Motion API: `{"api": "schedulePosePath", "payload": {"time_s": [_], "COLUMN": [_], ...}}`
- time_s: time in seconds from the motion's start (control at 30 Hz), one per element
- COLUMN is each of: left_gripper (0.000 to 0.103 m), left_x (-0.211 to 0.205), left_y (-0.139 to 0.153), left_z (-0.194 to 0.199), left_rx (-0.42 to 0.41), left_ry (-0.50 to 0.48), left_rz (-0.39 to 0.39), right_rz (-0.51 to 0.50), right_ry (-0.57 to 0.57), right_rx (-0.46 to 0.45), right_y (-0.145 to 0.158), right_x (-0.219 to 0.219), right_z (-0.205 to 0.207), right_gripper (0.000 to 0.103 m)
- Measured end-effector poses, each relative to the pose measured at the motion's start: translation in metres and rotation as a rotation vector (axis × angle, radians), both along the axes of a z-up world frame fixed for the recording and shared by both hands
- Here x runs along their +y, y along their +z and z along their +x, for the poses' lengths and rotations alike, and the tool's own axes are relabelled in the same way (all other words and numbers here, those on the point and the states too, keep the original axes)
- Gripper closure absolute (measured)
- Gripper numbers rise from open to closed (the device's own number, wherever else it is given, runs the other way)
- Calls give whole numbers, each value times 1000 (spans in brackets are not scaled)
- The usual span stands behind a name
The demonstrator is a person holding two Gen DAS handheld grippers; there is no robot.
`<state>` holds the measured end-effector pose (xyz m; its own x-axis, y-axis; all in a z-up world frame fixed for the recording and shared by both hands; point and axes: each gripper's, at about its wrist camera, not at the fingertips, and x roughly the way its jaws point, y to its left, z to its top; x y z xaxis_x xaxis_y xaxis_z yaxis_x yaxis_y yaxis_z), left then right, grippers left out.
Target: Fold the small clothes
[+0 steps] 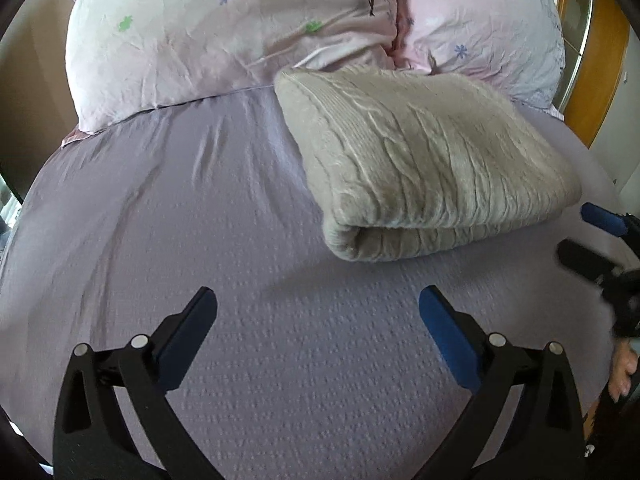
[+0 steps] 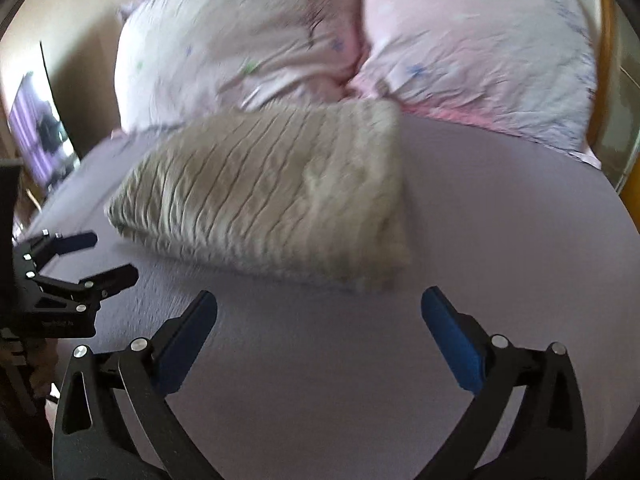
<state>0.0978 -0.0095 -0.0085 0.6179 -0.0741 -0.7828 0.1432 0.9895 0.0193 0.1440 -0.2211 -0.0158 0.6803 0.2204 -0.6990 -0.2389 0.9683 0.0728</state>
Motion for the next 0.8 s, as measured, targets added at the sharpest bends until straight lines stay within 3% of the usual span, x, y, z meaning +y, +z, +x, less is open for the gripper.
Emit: {"api": "schedulePosePath", "payload": {"time_s": [0.2,0.8], "left_gripper": [2,2], "left_x": [-3,-4], "left_y": [-7,-7], "left_z": [4,5], "left_rx": [18,19], "left_ry": [4,4], "left_rz": [10,9], "right_rz": [-79,-78], "right_ry": [-35,-42], "right_rx": [102,101], "right_y": [-19,-21], "right_x": [15,16], "right_z": [15,14], "right_gripper": [1,1]}}
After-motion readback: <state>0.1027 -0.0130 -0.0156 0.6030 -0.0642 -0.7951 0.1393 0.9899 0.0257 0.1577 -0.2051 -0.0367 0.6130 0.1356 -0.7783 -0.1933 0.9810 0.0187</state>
